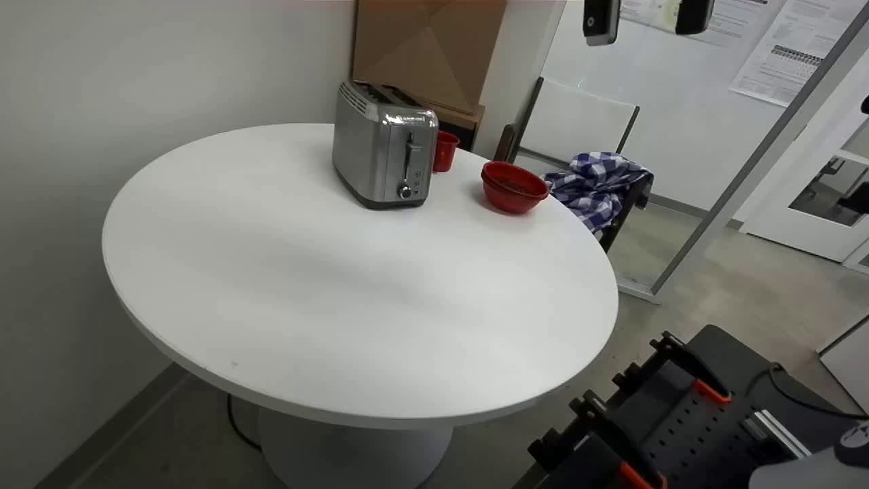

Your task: Push the toaster lever down

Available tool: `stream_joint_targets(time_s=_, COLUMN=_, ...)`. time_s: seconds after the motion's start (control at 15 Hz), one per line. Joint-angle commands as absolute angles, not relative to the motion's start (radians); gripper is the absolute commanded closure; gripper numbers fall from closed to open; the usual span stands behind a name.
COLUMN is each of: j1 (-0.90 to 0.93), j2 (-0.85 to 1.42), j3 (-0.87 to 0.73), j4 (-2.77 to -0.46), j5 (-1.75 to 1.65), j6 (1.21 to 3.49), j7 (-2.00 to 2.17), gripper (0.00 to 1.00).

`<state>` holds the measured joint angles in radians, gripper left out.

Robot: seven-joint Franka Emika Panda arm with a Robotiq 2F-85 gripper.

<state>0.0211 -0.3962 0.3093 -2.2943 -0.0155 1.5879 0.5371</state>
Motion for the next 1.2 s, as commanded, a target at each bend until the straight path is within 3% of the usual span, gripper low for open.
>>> stream_joint_targets(time_s=0.0, j1=0.046, j2=-0.393, j3=0.287, j4=-2.292, j5=-0.023, j6=1.587, j7=0.545, gripper=0.0)
stream_joint_targets(time_s=0.87, j1=-0.003, j2=-0.13, j3=0.205, j4=-2.16, j5=-0.301, j6=1.898, j7=0.601, gripper=0.0)
stream_joint_targets(time_s=0.93, j1=-0.002, j2=-0.101, j3=0.197, j4=-2.145, j5=-0.326, j6=1.925, j7=0.616, gripper=0.09)
stream_joint_targets(time_s=1.0, j1=0.002, j2=-0.074, j3=0.189, j4=-2.132, j5=-0.351, j6=1.954, j7=0.633, gripper=0.26)
stream_joint_targets(time_s=1.13, j1=0.011, j2=-0.026, j3=0.172, j4=-2.115, j5=-0.395, j6=2.033, j7=0.667, gripper=0.4)
